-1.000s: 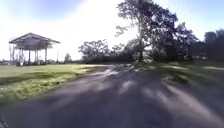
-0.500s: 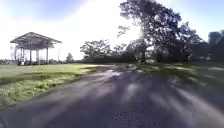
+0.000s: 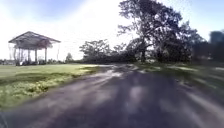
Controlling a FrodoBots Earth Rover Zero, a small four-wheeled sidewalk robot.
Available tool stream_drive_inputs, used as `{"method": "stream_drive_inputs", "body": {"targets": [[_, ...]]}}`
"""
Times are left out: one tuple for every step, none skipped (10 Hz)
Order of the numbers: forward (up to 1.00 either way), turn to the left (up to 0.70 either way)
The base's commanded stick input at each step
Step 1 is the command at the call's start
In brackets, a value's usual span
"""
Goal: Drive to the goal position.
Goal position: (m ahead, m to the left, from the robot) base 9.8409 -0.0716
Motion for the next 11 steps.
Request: {"method": "stream_drive_inputs", "body": {"targets": [[0.70,-0.35],[0.70,-0.35],[0.70,-0.35],[0.70,-0.35],[0.70,-0.35],[0.70,-0.33],[0.70,-0.21],[0.70,-0.09],[0.70,0.00],[0.70,0.00],[0.70,0.00]]}}
